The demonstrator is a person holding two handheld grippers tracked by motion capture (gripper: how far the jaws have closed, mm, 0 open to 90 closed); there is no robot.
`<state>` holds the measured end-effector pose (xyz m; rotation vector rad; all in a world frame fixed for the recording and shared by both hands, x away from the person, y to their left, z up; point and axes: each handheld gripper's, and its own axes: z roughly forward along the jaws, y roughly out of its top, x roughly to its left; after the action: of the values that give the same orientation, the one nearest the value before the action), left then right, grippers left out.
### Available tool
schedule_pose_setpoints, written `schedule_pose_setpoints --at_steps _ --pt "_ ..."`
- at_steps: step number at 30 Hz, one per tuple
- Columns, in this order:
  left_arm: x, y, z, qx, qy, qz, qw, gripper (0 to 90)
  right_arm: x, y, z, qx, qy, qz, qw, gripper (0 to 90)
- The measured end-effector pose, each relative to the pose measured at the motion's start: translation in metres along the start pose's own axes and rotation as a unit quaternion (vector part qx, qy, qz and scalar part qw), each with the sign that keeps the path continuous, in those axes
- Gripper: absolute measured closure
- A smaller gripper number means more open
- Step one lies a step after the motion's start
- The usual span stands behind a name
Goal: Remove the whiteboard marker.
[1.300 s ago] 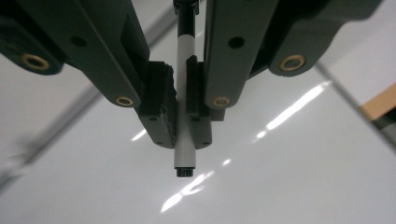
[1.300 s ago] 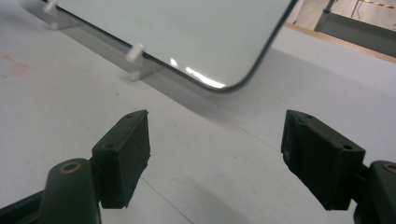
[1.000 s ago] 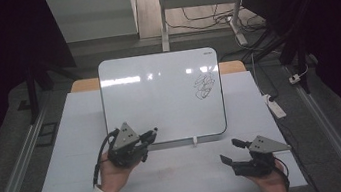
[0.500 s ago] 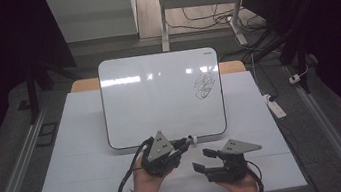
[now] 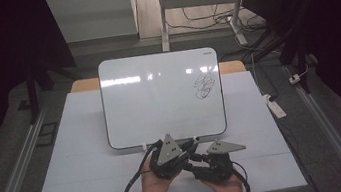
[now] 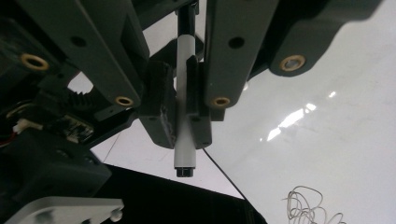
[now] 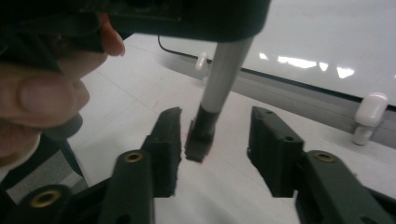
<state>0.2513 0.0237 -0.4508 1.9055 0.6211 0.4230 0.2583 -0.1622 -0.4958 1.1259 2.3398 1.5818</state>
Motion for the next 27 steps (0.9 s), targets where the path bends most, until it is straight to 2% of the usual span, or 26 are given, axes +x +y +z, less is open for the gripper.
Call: schedule_pose_setpoints --at_steps 5,12,13,15,16,17,19,20,21,22,23,25,26,27 --pt "-0.002 0.000 0.002 0.003 0.003 0.001 1.0000 81.5 0.001 0.000 0.002 0.003 -0.001 0.011 0.9999 74.0" --pt "-0.001 -0.001 0.002 0.002 0.003 -0.006 1.0000 79.8 0.000 0.000 0.003 0.007 -0.003 0.019 0.9998 77.1" --pt "0.000 -0.001 0.001 0.003 0.000 -0.009 1.0000 75.0 0.000 0.000 0.002 0.006 -0.004 0.018 0.9998 77.2" --pt "0.002 -0.001 -0.001 0.007 -0.002 -0.018 0.9998 58.3 -0.001 0.001 0.000 -0.001 -0.007 0.013 0.9999 77.3" --pt "0.004 -0.002 -0.005 0.006 -0.001 -0.018 0.9998 54.1 -0.003 0.002 -0.002 -0.005 -0.006 0.009 0.9999 77.4" --pt "0.006 -0.003 -0.009 0.004 0.000 -0.022 0.9997 51.7 -0.004 0.002 -0.004 -0.007 -0.009 0.008 0.9999 77.4" --pt "0.019 -0.010 -0.028 0.008 -0.009 -0.043 0.9990 48.1 -0.007 0.003 -0.008 -0.017 -0.009 0.004 0.9998 77.4" --pt "0.019 -0.010 -0.028 0.008 -0.009 -0.043 0.9990 46.1 -0.010 0.003 -0.010 -0.022 -0.011 -0.001 0.9997 77.4" --pt "0.024 -0.014 -0.036 0.013 -0.012 -0.052 0.9985 46.1 -0.010 0.003 -0.010 -0.022 -0.011 -0.001 0.9997 77.4" --pt "0.029 -0.019 -0.045 0.018 -0.013 -0.059 0.9980 43.9 -0.014 0.004 -0.016 -0.034 -0.014 -0.005 0.9993 77.4" --pt "0.038 -0.032 -0.063 0.028 -0.009 -0.067 0.9973 43.7 -0.017 0.005 -0.019 -0.038 -0.016 -0.006 0.9991 77.4" --pt "0.049 -0.049 -0.083 0.038 0.004 -0.078 0.9962 42.8 -0.022 0.007 -0.024 -0.051 -0.019 -0.010 0.9985 77.4" --pt "0.049 -0.049 -0.083 0.038 0.004 -0.078 0.9962 42.7 -0.024 0.008 -0.027 -0.057 -0.021 -0.014 0.9980 77.4" --pt "0.061 -0.066 -0.100 0.048 0.006 -0.105 0.9933 42.2 -0.026 0.009 -0.031 -0.062 -0.024 -0.018 0.9976 77.5"
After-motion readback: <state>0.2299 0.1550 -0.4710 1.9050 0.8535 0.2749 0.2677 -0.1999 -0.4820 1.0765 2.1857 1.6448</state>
